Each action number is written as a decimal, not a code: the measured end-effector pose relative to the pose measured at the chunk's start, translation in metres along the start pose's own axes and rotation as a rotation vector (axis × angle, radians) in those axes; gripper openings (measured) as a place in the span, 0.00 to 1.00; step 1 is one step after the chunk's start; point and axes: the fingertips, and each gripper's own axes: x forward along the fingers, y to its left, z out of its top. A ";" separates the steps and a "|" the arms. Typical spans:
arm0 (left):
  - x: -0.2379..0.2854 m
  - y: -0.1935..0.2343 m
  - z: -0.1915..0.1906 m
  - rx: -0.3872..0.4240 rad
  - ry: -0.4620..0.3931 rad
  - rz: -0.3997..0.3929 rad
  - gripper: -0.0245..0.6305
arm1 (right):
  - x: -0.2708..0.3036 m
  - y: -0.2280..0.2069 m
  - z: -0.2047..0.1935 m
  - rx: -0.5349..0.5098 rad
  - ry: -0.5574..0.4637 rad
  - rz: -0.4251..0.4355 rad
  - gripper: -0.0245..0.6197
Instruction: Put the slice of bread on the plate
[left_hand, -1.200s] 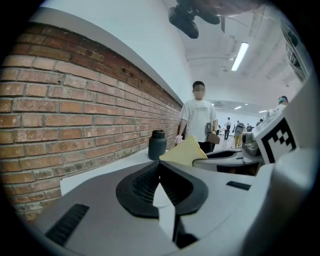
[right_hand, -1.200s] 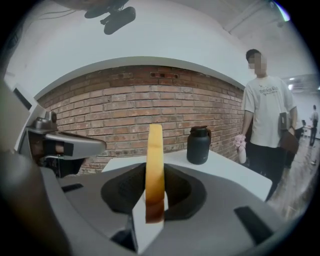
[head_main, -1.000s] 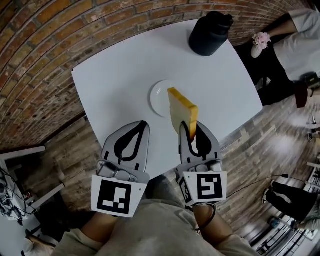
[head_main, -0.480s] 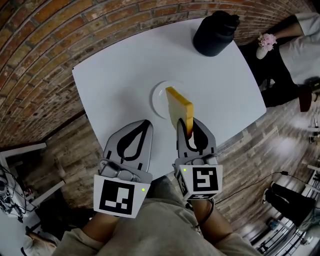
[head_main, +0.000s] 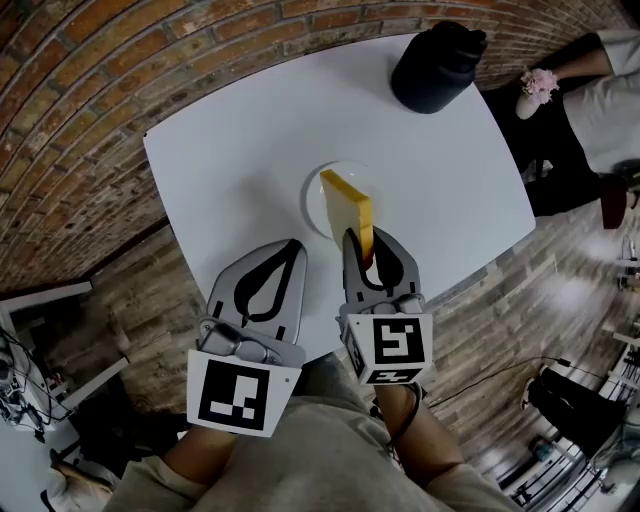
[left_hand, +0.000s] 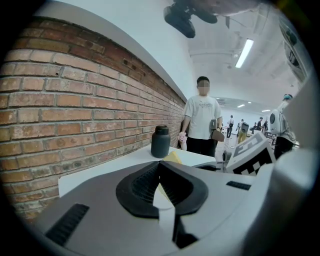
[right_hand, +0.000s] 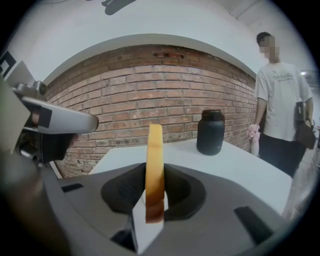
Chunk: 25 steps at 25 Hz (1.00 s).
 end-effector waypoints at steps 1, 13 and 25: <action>0.000 0.001 0.000 -0.002 0.001 0.001 0.05 | 0.003 0.000 -0.002 0.005 0.006 0.003 0.18; 0.004 0.003 0.001 -0.001 0.005 0.001 0.05 | 0.033 0.000 -0.022 0.096 0.087 0.062 0.18; 0.007 0.010 0.000 -0.006 0.016 0.009 0.05 | 0.058 -0.011 -0.031 0.177 0.126 0.113 0.19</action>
